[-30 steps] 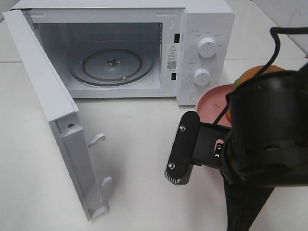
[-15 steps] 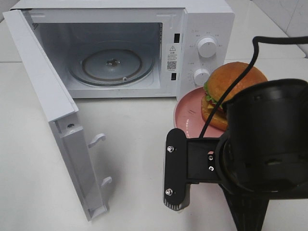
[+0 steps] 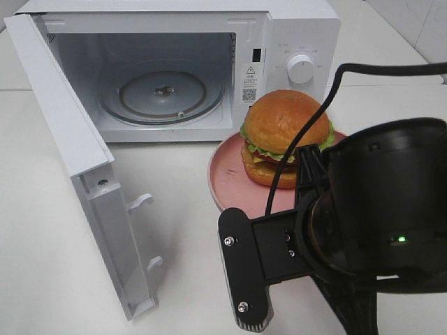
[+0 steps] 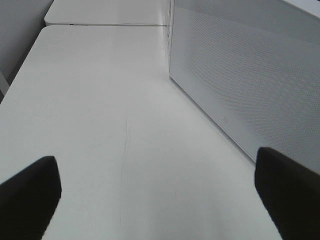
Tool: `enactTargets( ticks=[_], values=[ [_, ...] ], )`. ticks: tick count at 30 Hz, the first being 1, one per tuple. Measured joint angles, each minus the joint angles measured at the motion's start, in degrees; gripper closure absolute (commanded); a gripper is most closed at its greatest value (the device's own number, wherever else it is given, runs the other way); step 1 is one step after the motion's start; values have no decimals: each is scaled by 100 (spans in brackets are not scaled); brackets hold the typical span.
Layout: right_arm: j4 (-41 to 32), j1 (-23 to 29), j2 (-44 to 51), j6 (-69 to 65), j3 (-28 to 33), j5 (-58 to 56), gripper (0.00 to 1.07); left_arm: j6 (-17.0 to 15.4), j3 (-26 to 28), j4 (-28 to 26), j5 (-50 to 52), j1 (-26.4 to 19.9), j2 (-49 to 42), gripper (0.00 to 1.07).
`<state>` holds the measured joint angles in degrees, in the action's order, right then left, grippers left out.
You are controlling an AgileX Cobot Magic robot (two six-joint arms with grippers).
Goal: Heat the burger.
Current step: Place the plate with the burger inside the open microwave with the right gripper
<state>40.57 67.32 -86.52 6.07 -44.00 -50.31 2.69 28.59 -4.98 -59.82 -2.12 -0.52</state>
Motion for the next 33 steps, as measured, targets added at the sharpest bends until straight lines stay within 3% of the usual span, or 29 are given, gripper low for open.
enactTargets(
  ticks=[19, 33],
  values=[
    [223, -11, 0, 911, 0, 785, 106, 0, 0, 0, 0, 0, 0, 3],
    [-189, -1335, 0, 2876, 17, 1828, 106, 0, 0, 0, 0, 0, 0, 3]
  ],
)
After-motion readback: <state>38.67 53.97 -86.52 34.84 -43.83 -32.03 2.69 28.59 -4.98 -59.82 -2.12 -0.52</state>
